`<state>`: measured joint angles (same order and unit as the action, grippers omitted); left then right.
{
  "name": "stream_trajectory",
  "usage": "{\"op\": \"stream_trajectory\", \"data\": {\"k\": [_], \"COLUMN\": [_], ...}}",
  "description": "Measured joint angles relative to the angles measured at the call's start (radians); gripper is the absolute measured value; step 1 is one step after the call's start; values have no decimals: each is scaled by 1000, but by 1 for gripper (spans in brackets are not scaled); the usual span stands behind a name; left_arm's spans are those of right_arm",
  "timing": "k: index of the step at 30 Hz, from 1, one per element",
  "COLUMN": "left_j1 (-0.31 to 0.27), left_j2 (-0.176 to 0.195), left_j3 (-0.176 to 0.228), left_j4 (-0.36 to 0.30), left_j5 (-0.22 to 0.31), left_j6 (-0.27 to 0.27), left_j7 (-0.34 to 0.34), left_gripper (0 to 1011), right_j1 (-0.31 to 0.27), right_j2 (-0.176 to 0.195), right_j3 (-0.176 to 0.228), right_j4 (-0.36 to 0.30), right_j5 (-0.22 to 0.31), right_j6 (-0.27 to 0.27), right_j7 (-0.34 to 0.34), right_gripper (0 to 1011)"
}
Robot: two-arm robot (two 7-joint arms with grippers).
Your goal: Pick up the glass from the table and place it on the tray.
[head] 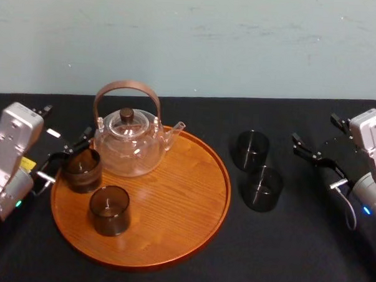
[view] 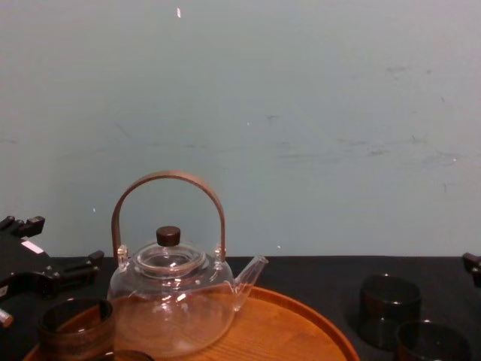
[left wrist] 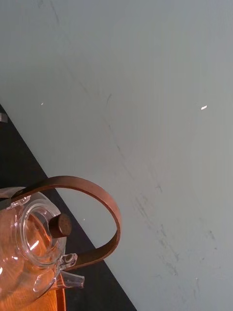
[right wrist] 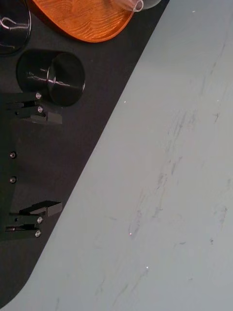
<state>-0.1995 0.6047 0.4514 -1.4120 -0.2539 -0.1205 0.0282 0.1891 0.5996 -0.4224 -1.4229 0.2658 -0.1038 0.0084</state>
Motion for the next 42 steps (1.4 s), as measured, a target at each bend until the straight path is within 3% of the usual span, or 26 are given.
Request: {"op": "stream_trajectory", "data": {"k": [11, 26, 42], "left_j1": [0, 0, 0], "left_j2": [0, 0, 0], "left_j3": [0, 0, 0], "left_j4": [0, 0, 0], "left_j5": [0, 0, 0], "left_j6": [0, 0, 0], "left_j7": [0, 0, 0], "left_gripper": [1001, 1001, 1001], "right_j1": [-54, -188, -270], "right_j2": [20, 97, 175], "right_j3": [58, 146, 184], "right_j4": [-80, -226, -290], "right_j5": [53, 100, 95], "right_j6": [73, 167, 175], "right_j7": [44, 111, 238], "right_gripper": [1002, 1002, 1002]}}
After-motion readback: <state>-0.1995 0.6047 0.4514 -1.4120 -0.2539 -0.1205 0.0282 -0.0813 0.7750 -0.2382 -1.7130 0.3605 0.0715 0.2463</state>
